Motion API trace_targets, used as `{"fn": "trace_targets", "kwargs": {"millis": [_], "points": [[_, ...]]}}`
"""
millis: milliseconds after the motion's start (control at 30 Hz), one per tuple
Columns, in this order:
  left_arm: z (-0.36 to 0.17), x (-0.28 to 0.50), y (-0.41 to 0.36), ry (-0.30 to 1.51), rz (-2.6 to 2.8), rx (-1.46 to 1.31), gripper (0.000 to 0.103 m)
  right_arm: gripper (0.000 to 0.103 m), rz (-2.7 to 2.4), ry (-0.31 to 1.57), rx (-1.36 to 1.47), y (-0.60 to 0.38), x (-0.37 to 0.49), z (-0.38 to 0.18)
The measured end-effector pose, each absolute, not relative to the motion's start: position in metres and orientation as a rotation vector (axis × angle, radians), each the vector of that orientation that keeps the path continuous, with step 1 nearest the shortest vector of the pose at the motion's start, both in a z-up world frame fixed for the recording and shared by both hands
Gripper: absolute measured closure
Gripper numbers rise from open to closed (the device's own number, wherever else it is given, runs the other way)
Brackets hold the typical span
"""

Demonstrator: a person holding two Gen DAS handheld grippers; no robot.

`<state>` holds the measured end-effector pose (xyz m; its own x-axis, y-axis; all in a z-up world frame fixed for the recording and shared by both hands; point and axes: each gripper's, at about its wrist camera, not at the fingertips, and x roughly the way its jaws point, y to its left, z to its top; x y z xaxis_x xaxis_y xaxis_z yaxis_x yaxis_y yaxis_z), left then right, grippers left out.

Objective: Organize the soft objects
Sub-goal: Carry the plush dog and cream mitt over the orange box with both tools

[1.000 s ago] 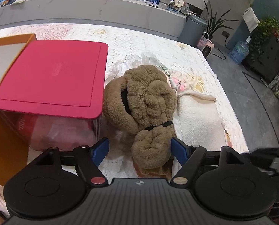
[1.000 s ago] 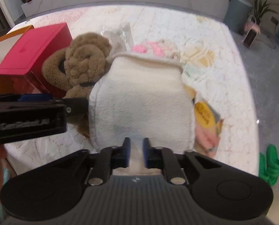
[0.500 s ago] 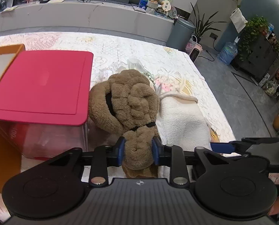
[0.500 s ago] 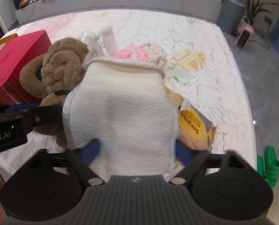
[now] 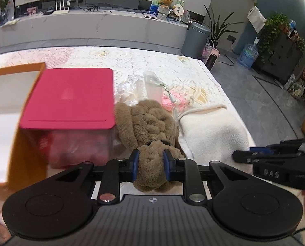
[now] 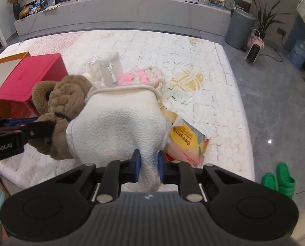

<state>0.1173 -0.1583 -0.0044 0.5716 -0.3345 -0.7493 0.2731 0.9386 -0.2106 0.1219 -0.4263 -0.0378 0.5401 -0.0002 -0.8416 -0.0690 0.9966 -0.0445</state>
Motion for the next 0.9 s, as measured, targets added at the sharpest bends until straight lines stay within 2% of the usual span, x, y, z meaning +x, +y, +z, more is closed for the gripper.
{"fn": "trace_targets", "kwargs": {"millis": [333, 400, 533, 600, 633, 667, 733, 833, 900], "points": [[-0.017, 0.081, -0.124, 0.968, -0.343, -0.01, 0.076, 0.087, 0.202, 1.08, -0.018, -0.395, 0.089, -0.033], [-0.028, 0.084, -0.12, 0.999, -0.353, -0.029, 0.072, 0.087, 0.211, 1.104, -0.001, -0.389, 0.087, -0.042], [-0.043, 0.092, -0.115, 1.042, -0.376, -0.085, 0.061, 0.07, 0.168, 1.111, 0.009, -0.386, 0.09, -0.064], [-0.046, 0.095, -0.114, 1.041, -0.373, -0.102, 0.04, 0.062, 0.164, 1.113, 0.049, -0.387, 0.094, -0.071], [-0.047, 0.098, -0.115, 1.044, -0.368, -0.107, 0.035, 0.054, 0.173, 1.113, 0.063, -0.385, 0.096, -0.073], [-0.048, 0.1, -0.116, 1.049, -0.365, -0.109, 0.032, 0.047, 0.176, 1.113, 0.071, -0.382, 0.098, -0.075], [-0.052, 0.103, -0.118, 1.068, -0.351, -0.105, 0.03, 0.044, 0.182, 1.11, 0.067, -0.375, 0.104, -0.078], [-0.061, 0.104, -0.122, 1.111, -0.333, -0.071, 0.03, 0.046, 0.162, 1.101, 0.009, -0.363, 0.114, -0.083], [-0.067, 0.104, -0.124, 1.121, -0.329, -0.063, 0.031, 0.062, 0.154, 1.105, -0.013, -0.36, 0.118, -0.086]]}}
